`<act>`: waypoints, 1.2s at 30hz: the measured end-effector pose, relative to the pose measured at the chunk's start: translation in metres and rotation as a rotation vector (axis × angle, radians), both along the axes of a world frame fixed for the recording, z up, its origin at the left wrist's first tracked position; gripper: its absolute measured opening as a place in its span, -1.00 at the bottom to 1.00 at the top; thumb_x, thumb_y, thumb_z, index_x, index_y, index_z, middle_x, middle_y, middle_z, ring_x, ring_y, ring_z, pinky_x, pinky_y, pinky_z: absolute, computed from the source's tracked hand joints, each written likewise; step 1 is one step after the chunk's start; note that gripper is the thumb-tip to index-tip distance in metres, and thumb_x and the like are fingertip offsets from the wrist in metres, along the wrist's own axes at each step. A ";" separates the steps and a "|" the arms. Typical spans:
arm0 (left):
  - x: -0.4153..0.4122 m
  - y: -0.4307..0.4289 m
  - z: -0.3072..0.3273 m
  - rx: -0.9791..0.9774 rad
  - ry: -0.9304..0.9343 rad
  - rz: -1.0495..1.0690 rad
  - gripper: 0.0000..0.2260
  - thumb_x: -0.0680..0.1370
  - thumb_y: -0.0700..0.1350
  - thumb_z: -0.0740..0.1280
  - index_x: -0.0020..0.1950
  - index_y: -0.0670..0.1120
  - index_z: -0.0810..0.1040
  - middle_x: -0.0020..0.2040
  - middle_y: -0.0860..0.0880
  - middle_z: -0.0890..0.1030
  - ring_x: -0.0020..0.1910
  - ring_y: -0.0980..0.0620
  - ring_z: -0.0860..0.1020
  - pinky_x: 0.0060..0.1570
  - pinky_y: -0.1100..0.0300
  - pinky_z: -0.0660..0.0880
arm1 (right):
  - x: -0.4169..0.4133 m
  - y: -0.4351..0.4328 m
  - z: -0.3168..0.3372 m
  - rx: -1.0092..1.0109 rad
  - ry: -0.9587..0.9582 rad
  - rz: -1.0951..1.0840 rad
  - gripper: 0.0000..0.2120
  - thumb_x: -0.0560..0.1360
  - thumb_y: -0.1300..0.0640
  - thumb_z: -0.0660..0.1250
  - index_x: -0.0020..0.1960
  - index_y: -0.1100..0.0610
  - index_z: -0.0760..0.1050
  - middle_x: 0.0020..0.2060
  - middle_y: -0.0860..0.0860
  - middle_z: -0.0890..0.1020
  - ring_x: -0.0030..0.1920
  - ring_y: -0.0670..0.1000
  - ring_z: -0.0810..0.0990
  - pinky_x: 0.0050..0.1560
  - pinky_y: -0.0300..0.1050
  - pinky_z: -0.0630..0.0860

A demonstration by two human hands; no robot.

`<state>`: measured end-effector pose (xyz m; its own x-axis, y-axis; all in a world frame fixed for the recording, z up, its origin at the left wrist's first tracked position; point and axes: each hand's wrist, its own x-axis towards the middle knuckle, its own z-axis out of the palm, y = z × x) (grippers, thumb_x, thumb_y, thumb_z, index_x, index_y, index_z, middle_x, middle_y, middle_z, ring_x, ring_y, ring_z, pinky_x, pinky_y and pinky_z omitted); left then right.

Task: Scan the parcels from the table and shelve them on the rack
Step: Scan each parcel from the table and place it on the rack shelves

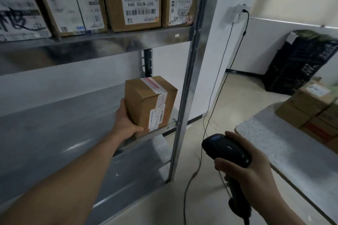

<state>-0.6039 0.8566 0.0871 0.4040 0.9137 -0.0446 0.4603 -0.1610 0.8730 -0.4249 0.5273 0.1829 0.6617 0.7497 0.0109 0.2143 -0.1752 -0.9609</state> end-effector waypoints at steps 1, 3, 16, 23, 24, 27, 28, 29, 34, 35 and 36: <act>0.005 0.001 0.000 0.006 -0.007 -0.001 0.09 0.04 -0.14 0.69 0.42 0.19 0.17 0.37 0.00 0.45 0.37 -0.06 0.46 0.29 -0.19 0.50 | 0.002 0.001 -0.001 -0.009 0.004 -0.005 -0.32 0.26 0.30 0.64 0.25 -0.16 0.55 -0.05 -0.48 0.60 -0.10 -0.05 0.70 -0.22 -0.03 0.67; 0.013 0.001 -0.002 0.004 -0.022 0.005 0.10 0.10 -0.24 0.69 0.46 0.18 0.14 0.38 -0.01 0.46 0.36 -0.05 0.46 0.30 -0.15 0.50 | 0.007 0.003 -0.003 -0.025 0.006 -0.018 -0.32 0.26 0.32 0.63 0.25 -0.16 0.55 -0.07 -0.46 0.61 -0.11 -0.05 0.70 -0.21 0.01 0.68; 0.033 -0.013 -0.005 -0.052 0.005 0.083 0.08 0.32 -0.45 0.54 0.62 0.11 0.01 0.38 -0.08 0.47 0.35 -0.14 0.49 0.27 -0.04 0.52 | 0.033 0.001 -0.008 -0.022 0.056 -0.017 -0.30 0.24 0.31 0.67 0.26 -0.14 0.56 -0.06 -0.19 0.71 -0.19 0.13 0.73 -0.24 0.15 0.69; 0.028 -0.051 0.005 -0.013 0.254 0.224 -0.13 0.37 -0.22 0.58 0.58 -0.19 0.20 0.48 -0.21 0.41 0.42 -0.22 0.43 0.35 -0.06 0.44 | 0.054 -0.017 -0.007 0.067 0.058 0.052 -0.30 0.12 0.01 0.61 0.21 -0.29 0.52 0.03 -0.02 0.71 -0.02 0.15 0.72 -0.11 0.09 0.68; 0.027 -0.059 0.007 0.005 0.290 0.231 -0.24 0.39 -0.19 0.56 0.52 -0.22 0.30 0.42 -0.23 0.45 0.37 -0.23 0.47 0.28 -0.04 0.46 | 0.058 -0.022 -0.005 0.081 0.052 0.065 -0.30 0.12 0.01 0.65 0.20 -0.31 0.52 0.03 -0.04 0.71 -0.01 0.15 0.72 -0.07 0.12 0.67; 0.028 -0.091 0.012 0.065 0.392 0.228 -0.56 0.46 -0.05 0.51 0.25 -0.20 0.52 0.21 -0.20 0.56 0.19 -0.24 0.55 0.08 0.03 0.46 | 0.068 -0.045 0.002 0.114 0.046 0.100 -0.37 0.16 0.02 0.65 0.10 -0.44 0.53 0.05 -0.16 0.69 0.00 0.15 0.71 -0.01 0.14 0.65; 0.031 -0.103 0.014 0.086 0.424 0.209 -0.64 0.47 0.00 0.50 0.16 -0.16 0.56 0.15 -0.16 0.59 0.13 -0.21 0.57 0.05 0.05 0.49 | 0.074 -0.055 0.004 0.118 0.043 0.112 -0.39 0.17 0.02 0.64 0.06 -0.49 0.52 0.04 -0.19 0.69 -0.01 0.14 0.71 -0.02 0.12 0.64; 0.035 -0.116 0.015 0.104 0.466 0.188 -0.70 0.48 0.03 0.48 0.09 -0.14 0.58 0.12 -0.14 0.62 0.08 -0.19 0.59 0.03 0.05 0.53 | 0.079 -0.067 0.007 0.124 0.042 0.123 -0.38 0.18 0.02 0.67 0.04 -0.51 0.52 0.03 -0.21 0.68 -0.02 0.12 0.71 -0.05 0.09 0.64; 0.089 -0.190 0.028 0.230 0.631 0.013 -0.52 0.54 0.06 0.39 0.42 -0.08 0.47 0.37 -0.10 0.51 0.29 -0.12 0.52 0.19 0.05 0.48 | 0.117 -0.135 0.021 0.160 0.061 0.104 -0.36 0.15 0.00 0.57 0.17 -0.31 0.47 -0.02 -0.04 0.70 -0.09 0.12 0.72 -0.30 -0.10 0.63; 0.105 -0.204 0.032 0.257 0.636 -0.022 -0.51 0.55 0.08 0.37 0.43 -0.08 0.46 0.40 -0.10 0.49 0.31 -0.11 0.50 0.22 0.04 0.47 | 0.126 -0.150 0.024 0.162 0.053 0.101 -0.34 0.15 0.01 0.57 0.19 -0.29 0.47 0.01 -0.02 0.69 -0.10 0.12 0.73 -0.29 -0.09 0.64; 0.122 -0.218 0.036 0.286 0.641 -0.058 -0.51 0.56 0.11 0.36 0.43 -0.08 0.46 0.40 -0.10 0.48 0.32 -0.10 0.49 0.24 0.03 0.48 | 0.136 -0.164 0.026 0.165 0.043 0.096 -0.32 0.15 0.01 0.62 0.21 -0.27 0.47 0.03 -0.01 0.68 -0.10 0.12 0.73 -0.27 -0.06 0.65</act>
<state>-0.4818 0.6389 0.1229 0.4266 0.9029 -0.0519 0.8539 -0.3832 0.3522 -0.2894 0.3634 0.2092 0.5896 0.7998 0.1125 0.1808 0.0050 -0.9835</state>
